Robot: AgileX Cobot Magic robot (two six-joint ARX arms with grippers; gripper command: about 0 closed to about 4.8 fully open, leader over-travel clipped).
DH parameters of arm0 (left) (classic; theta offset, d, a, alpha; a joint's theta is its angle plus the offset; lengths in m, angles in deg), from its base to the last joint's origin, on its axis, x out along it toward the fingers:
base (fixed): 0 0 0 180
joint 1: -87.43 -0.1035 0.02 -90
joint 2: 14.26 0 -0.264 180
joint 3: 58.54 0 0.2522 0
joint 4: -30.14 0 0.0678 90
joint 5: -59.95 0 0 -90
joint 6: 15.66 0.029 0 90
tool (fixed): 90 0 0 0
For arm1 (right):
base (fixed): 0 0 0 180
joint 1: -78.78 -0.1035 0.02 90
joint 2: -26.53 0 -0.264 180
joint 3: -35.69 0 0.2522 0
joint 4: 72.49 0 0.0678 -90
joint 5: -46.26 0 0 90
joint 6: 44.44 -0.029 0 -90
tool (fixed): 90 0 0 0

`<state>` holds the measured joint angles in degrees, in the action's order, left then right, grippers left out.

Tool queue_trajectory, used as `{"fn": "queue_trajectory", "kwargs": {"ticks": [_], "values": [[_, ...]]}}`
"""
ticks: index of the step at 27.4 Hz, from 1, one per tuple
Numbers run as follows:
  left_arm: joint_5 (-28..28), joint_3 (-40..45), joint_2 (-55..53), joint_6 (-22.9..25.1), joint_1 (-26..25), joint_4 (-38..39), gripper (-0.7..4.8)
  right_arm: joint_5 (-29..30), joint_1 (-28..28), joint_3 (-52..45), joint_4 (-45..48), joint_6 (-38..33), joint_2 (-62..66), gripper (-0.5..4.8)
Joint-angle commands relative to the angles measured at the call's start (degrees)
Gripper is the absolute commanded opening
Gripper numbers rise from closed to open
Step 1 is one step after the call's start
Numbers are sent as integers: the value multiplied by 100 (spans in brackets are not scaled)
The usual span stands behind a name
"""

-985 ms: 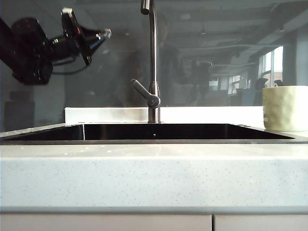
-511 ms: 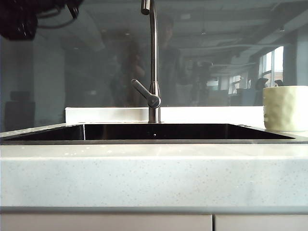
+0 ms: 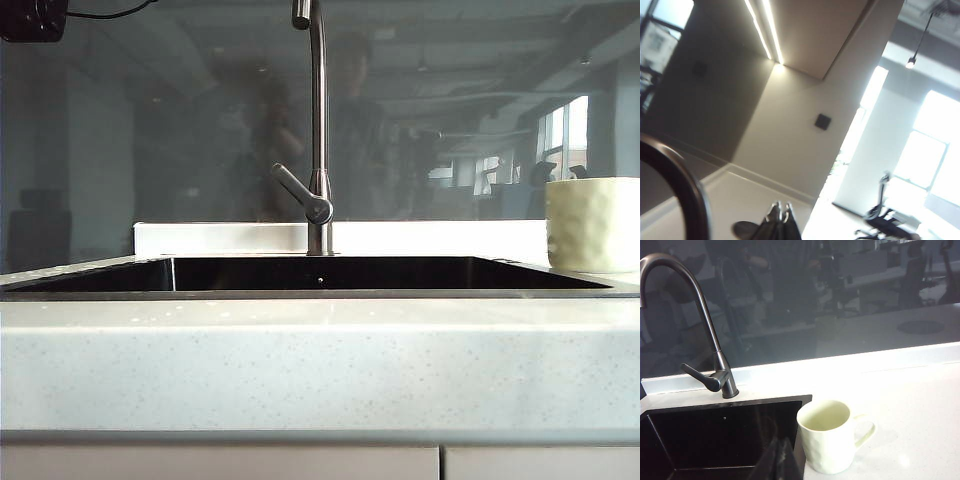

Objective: Pick up the mug next to the sink, go to the faucet to get some water, pour the water into the sink, and finally put the mug back to its place.

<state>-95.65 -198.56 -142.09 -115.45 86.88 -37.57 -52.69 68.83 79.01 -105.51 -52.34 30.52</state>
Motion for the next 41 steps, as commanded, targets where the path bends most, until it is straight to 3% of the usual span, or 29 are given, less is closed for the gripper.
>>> {"fn": "queue_trajectory", "kwargs": {"ticks": [1, 13, 19, 23, 25, 27, 29, 30, 32, 34, 37, 39, 41], "values": [[-7, -26, 63, -243, -11, -61, -4, -11, 4, 28, 98, -2, 2, -8], [-52, -22, 59, -229, -11, 20, -4, -11, 2, 28, 98, -2, 2, -8], [61, -20, 59, 498, -87, 101, -4, -11, 4, 28, 101, -2, 2, -8], [44, -13, 116, 927, -85, 651, -4, -13, 4, 28, 101, -2, 2, -8], [39, -9, 271, 1427, -85, 1373, -4, -11, 4, 28, 101, -2, 2, -8], [48, -9, 581, 2304, -63, 2645, -4, -11, 0, 28, 101, -2, 2, -8], [227, -9, 1038, 3751, -37, 4579, -4, -13, 0, 28, 101, -2, 2, -8], [540, -9, 1333, 4760, 33, 5840, -4, -13, 0, 28, 101, -2, 2, -8], [1606, -9, 1845, 6284, 157, 7886, -4, -11, 0, 28, 101, -2, 2, -8], [3322, -9, 2411, 7455, 313, 9659, -4, -11, 0, 28, 101, -2, 2, -8], [5659, -9, 3252, 8828, 758, 11204, -4, -13, 2, 28, 101, -2, 2, -8], [5777, 33, 3805, 9501, 977, 11545, -4, -9, 4, 28, 101, -2, 0, -8], [5702, 179, 4242, 9639, 1069, 11654, -4, -2, 2, 28, 101, -2, 2, -8]]}}
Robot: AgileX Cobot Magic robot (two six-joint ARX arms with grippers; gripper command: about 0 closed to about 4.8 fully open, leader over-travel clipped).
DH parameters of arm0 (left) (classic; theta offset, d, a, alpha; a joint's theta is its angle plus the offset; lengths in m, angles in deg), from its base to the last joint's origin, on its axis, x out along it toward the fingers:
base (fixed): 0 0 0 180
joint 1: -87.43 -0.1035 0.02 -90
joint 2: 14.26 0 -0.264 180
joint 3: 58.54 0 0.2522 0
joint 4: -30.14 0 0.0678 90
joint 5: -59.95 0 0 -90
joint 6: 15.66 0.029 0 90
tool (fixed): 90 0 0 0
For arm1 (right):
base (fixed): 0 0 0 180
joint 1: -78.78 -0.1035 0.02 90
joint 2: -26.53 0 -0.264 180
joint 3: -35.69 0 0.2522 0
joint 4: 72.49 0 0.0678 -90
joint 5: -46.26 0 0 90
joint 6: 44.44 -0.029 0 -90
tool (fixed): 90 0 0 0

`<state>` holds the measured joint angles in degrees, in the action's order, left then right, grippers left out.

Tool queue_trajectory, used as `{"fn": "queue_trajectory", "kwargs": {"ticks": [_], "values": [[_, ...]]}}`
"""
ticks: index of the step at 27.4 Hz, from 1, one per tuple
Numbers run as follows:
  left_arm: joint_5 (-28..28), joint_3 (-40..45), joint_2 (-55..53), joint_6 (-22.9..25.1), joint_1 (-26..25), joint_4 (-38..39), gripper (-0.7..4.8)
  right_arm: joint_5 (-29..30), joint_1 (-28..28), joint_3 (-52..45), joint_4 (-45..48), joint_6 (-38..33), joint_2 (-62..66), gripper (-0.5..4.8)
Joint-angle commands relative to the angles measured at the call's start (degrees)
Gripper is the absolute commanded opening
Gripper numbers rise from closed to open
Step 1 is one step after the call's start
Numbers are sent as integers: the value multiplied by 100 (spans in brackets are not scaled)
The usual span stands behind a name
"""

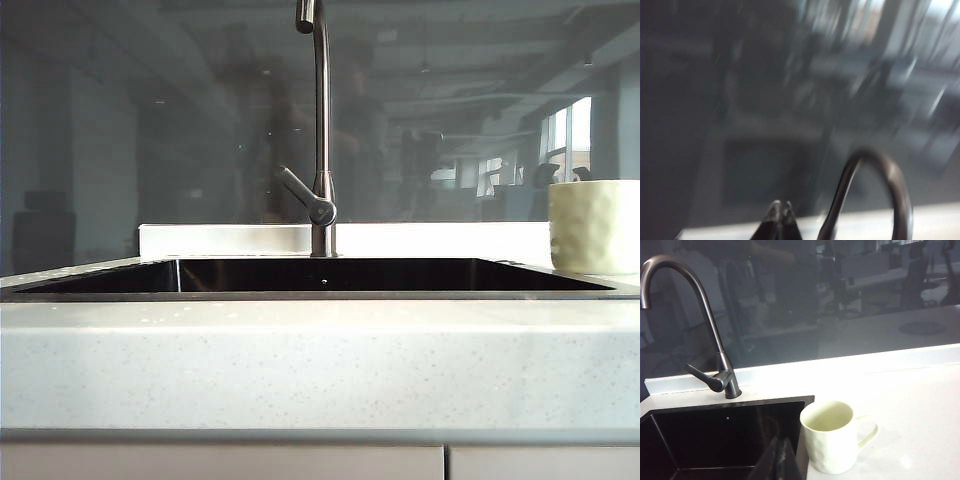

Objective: Pick up the mug next to the sink, go to the faucet to get some water, pour the water into the sink, and finally put the mug back to its place.

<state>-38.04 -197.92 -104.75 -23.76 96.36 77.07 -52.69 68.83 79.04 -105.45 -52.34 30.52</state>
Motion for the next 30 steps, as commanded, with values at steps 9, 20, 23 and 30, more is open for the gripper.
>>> {"fn": "queue_trajectory", "kwargs": {"ticks": [9, 20, 23, 30], "values": [[-28, 2492, 2723, 446, 111, -691, -4, 4, 7, 26, 94, -2, 2, -8], [1189, 6802, 5727, 431, 109, -1611, -4, -11, 4, 26, 94, -2, 2, -8], [1187, 7737, 6516, 463, 109, -1593, -4, -11, 4, 26, 94, -2, 2, -8], [1176, 8846, 8100, 466, 109, -872, -4, -9, -2, 26, 94, -2, 2, -8]]}}
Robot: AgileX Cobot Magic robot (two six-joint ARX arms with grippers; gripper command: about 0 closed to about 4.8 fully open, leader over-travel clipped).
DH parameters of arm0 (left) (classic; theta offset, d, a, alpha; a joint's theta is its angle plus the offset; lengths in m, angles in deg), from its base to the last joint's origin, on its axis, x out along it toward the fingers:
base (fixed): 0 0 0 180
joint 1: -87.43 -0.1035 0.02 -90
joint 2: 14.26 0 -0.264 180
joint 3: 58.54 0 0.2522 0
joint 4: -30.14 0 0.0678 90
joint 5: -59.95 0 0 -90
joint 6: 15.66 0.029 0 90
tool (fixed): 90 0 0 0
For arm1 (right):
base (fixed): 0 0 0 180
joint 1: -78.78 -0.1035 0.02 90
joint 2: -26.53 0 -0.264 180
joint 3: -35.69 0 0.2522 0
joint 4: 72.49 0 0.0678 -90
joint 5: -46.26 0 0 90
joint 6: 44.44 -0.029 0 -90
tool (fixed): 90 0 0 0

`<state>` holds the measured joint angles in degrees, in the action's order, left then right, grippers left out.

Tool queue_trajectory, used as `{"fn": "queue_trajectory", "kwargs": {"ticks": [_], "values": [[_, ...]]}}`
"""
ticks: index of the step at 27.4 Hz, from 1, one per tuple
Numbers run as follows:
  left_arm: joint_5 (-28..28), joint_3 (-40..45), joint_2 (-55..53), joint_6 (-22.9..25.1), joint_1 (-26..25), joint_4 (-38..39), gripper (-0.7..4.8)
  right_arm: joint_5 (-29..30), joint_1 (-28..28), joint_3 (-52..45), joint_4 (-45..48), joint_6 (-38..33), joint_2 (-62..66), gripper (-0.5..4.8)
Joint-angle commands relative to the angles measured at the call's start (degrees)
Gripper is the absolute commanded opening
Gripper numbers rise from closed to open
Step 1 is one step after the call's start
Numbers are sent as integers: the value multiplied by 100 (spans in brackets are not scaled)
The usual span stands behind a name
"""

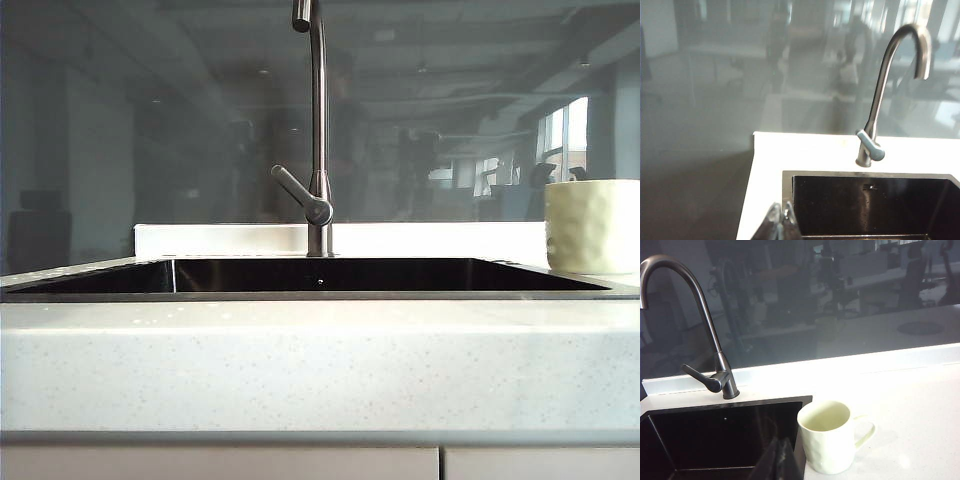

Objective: Pick up the mug next to the sink, go to the faucet to get some water, pour the water into the sink, and finally put the mug back to its place.

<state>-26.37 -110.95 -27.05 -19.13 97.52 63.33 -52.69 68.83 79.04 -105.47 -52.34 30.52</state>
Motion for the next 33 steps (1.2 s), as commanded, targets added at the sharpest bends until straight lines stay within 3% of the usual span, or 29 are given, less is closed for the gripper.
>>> {"fn": "queue_trajectory", "kwargs": {"ticks": [1, 5, 14, 21, 24, 33], "values": [[15, 173, 468, 2, -7, 717, -5, -11, -2, 26, 96, -2, 2, -8], [0, 195, 1001, 2, -7, 1189, -5, -11, -2, 26, 96, -2, 2, -8], [555, 658, 1196, 153, -9, 1128, -5, -13, 0, 26, 96, -2, 2, -8], [494, 2020, 1255, 122, -354, -166, -5, -11, 2, 26, 96, -2, 2, -8], [181, 2511, 1255, 107, -555, -660, -5, -11, 2, 26, 96, -2, 2, -8], [-7, 3311, 1257, 107, -931, -1296, -5, -11, 2, 26, 96, -2, 2, -8]]}}
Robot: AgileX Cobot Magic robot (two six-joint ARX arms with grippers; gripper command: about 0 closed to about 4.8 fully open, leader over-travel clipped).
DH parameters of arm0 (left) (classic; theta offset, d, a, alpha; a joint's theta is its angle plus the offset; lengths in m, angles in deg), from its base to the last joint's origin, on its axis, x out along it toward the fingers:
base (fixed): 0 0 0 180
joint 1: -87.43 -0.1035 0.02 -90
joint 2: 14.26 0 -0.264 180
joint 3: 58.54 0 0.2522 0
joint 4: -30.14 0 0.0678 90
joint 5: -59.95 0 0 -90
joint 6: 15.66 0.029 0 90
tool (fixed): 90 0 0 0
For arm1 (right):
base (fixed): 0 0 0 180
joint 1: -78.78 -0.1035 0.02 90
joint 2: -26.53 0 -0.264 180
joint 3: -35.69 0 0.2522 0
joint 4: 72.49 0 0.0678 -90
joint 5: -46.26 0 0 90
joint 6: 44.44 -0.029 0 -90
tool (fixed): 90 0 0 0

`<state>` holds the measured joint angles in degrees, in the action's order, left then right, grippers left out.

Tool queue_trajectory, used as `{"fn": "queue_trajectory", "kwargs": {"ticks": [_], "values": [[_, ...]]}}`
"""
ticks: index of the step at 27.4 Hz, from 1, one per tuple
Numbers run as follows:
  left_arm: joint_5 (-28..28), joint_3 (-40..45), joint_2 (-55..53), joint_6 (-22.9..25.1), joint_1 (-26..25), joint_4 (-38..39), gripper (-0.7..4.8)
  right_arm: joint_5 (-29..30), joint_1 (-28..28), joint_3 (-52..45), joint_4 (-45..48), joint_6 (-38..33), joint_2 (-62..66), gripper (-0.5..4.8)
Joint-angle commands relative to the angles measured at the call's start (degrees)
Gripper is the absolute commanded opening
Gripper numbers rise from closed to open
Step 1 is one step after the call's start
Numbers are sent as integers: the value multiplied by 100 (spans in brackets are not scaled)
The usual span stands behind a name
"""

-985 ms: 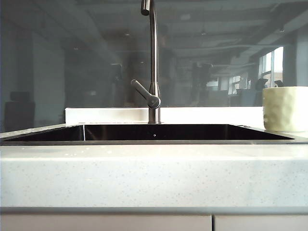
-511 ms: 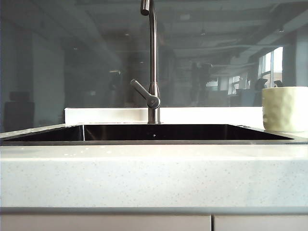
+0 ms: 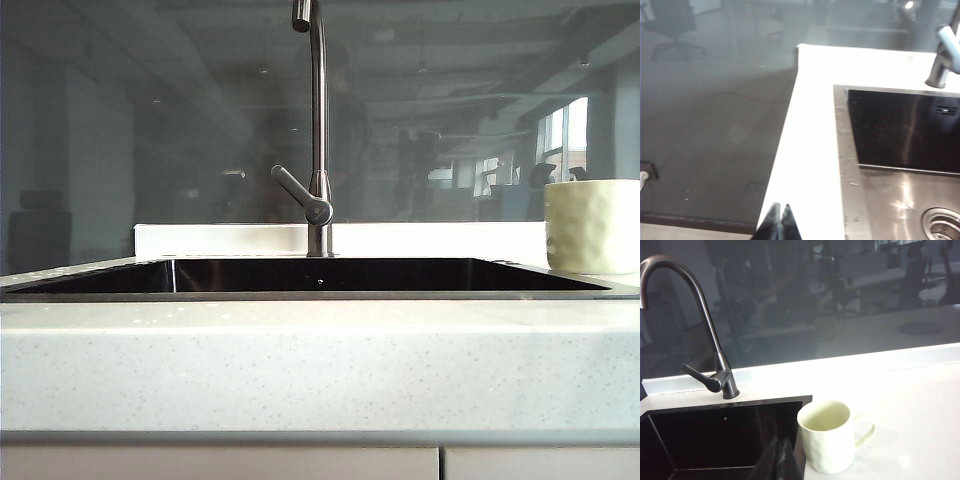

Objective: Pick up the mug next to the sink, go to the faucet to get some water, pour the water into the sink, and finally put the mug back to its place.

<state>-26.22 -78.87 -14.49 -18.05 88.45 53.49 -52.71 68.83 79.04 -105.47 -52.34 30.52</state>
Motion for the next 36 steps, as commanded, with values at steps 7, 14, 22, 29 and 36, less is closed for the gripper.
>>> {"fn": "queue_trajectory", "kwargs": {"ticks": [7, 14, 22, 29, 36], "values": [[-50, 584, 0, 4, -24, -966, -5, -9, 2, 26, 96, -2, 2, -8], [-153, 601, 0, 50, -24, -933, -5, -9, 2, 26, 96, -2, 2, -8], [-409, 601, 0, 160, -22, -1056, -5, -9, 2, 26, 96, -2, 0, -8], [-387, 601, 0, 157, -22, -1058, -5, -9, 2, 26, 96, -2, 0, -8], [-367, 601, 0, 155, -22, -1047, -5, -9, 2, 26, 96, -2, 0, -8]]}}
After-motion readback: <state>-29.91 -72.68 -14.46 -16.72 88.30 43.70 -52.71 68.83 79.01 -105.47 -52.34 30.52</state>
